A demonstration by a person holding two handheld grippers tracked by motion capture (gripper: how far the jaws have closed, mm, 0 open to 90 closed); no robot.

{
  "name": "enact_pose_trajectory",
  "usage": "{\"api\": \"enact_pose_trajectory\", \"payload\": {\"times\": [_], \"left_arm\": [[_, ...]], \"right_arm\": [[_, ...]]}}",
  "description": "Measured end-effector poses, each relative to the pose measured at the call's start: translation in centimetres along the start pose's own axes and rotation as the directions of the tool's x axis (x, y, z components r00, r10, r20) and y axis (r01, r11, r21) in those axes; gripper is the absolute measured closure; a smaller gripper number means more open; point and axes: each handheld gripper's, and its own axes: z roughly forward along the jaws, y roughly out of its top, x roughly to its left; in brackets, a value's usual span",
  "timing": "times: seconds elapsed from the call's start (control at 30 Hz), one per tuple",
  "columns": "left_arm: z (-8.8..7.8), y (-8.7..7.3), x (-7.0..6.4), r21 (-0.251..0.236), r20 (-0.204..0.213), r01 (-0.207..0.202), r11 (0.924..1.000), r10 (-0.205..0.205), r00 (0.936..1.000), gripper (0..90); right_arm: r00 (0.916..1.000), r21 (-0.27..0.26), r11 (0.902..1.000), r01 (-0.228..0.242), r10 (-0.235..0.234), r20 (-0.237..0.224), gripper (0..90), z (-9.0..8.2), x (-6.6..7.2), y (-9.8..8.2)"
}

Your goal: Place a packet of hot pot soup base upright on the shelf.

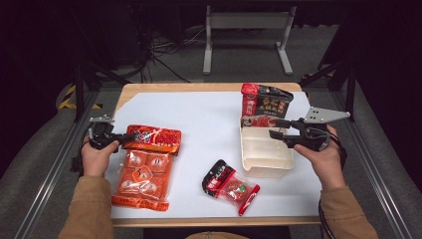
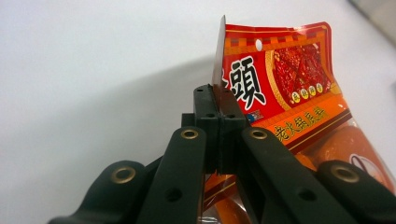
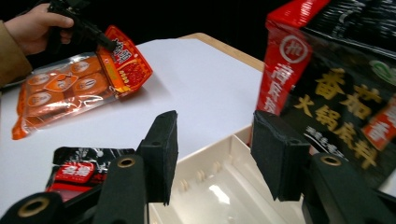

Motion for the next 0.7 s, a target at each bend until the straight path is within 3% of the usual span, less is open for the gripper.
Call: {"api": "enact_pose_trajectory", "payload": {"times": [0.27, 0.47, 0.7], "left_arm": [[-2.2, 0.9, -1.6, -0.065, 0.010, -0.023, 0.9976, 0.023, 0.9997, 90.0], [-3.7, 1.5, -2.7, -0.104, 0.022, -0.040, 0.9938, 0.043, 0.9989, 90.0], [-5.4, 2.4, -4.6, -0.147, 0.032, -0.087, 0.9853, 0.092, 0.9952, 90.0]], "right_arm": [[0.9977, -0.003, 1.0000, 0.005, -0.005, -0.067, 53.0, 1.4, 1.4, 1.2], [0.9960, -0.003, 1.0000, -0.004, 0.003, -0.089, 53.1, 2.0, 2.1, 1.8], [0.9943, -0.008, 1.0000, -0.001, 0.000, -0.107, 53.4, 2.3, 2.8, 2.6]]}}
